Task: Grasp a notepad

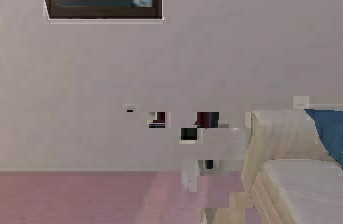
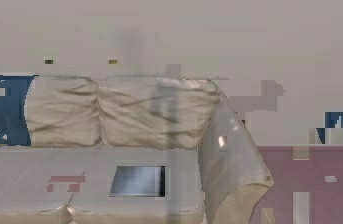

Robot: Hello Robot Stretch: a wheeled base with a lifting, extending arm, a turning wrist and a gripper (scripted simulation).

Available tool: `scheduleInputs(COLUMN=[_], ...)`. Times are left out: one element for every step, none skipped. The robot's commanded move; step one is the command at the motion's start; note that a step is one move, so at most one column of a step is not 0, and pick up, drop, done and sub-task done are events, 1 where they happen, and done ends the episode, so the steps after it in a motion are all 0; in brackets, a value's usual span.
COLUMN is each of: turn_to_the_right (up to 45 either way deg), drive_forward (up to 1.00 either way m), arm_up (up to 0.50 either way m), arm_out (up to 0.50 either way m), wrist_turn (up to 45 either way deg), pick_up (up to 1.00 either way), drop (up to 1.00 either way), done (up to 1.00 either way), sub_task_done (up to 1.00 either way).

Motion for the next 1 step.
scheduleInputs(turn_to_the_right=[0.0], drive_forward=[0.00], arm_up=[0.50], arm_out=[0.00], wrist_turn=[0.0], pick_up=[0.00], drop=[0.00], done=[0.00], sub_task_done=[0.00])
